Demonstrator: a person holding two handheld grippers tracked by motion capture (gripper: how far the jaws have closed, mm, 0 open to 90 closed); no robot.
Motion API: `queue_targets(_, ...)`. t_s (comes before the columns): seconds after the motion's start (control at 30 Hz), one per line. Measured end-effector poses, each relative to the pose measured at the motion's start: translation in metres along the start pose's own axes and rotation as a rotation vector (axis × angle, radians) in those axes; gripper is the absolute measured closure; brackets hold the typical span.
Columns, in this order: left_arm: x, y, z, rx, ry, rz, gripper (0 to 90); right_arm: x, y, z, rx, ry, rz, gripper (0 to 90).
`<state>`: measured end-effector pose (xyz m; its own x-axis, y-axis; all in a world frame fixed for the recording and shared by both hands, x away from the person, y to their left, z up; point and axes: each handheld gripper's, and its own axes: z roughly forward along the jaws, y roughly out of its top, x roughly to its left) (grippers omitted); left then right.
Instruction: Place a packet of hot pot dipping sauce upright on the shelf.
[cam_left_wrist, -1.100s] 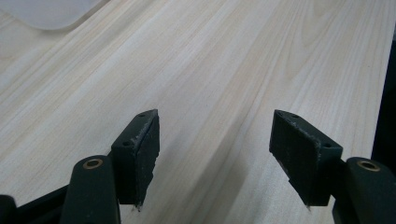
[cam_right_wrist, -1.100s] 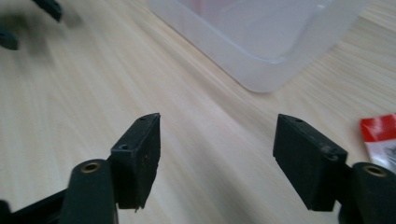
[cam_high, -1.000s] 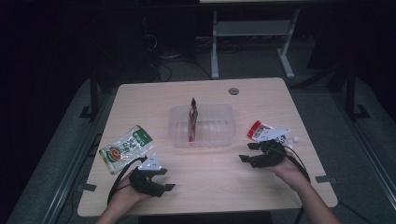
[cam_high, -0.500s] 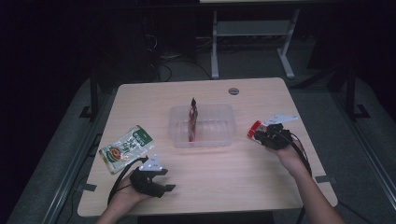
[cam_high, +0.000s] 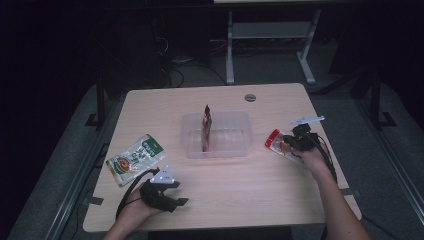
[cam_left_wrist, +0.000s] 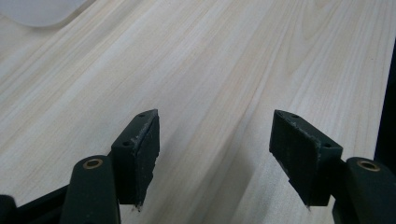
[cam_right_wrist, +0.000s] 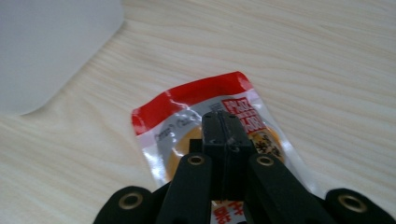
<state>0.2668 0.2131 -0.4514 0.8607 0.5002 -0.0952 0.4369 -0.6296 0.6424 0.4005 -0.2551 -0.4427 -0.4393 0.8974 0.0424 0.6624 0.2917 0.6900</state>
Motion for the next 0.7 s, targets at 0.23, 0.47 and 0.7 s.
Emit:
queue_targets(0.23, 0.002, -0.001, -0.001, -0.005, 0.004, 0.000, 32.9, -0.017, 0.002, 0.014, 0.004, -0.024, 0.059, 89.7)
queue_targets(0.47, 0.001, -0.002, 0.001, -0.008, 0.001, -0.019, 33.0, -0.018, -0.005, 0.023, 0.043, -0.036, 0.054, 89.8)
queue_targets(0.7, 0.002, -0.002, 0.002, 0.005, 0.003, -0.015, 32.9, -0.020, -0.007, 0.026, 0.060, -0.018, 0.056, 90.0)
